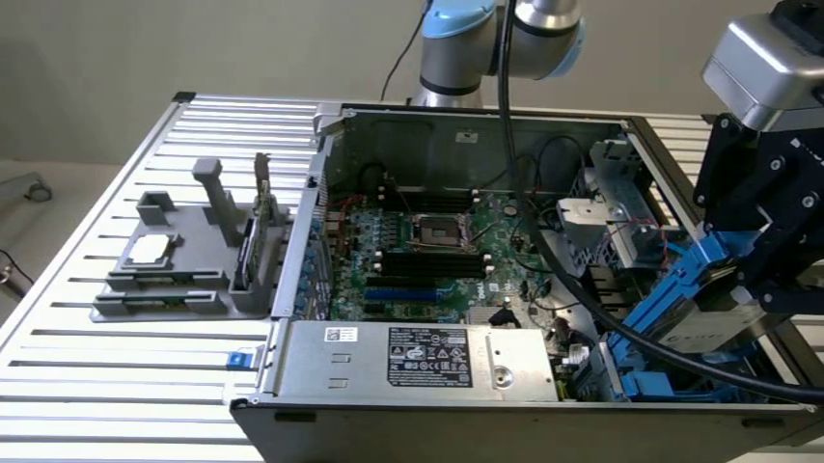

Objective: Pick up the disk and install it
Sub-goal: 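Insert the disk into the insertion slot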

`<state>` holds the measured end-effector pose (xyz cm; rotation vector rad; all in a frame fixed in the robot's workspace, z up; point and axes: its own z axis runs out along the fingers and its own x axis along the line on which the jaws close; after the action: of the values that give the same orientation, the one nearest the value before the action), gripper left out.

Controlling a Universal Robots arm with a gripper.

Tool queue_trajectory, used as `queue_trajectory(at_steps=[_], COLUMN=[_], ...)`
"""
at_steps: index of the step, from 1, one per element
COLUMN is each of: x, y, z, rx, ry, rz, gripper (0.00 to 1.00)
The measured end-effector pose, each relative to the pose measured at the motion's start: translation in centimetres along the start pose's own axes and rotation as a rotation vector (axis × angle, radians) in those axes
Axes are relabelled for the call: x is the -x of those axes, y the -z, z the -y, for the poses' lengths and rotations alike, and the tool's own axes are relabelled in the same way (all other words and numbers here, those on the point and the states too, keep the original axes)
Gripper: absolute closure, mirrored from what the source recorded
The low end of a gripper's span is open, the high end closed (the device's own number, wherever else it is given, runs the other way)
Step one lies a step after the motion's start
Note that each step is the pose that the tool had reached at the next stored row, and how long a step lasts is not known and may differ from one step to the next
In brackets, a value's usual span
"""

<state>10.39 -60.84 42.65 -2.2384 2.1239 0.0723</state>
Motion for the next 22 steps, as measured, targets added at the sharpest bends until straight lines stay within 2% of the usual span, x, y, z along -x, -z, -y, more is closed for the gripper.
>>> queue_trajectory(at_steps=[4, 22], x=[0.07, -0.4], y=[0.88, 0.71], z=[-0.02, 0.06], rx=[0.0023, 0.0057], ry=[-0.001, 0.0], rz=[0.001, 0.001], gripper=[0.67, 0.67])
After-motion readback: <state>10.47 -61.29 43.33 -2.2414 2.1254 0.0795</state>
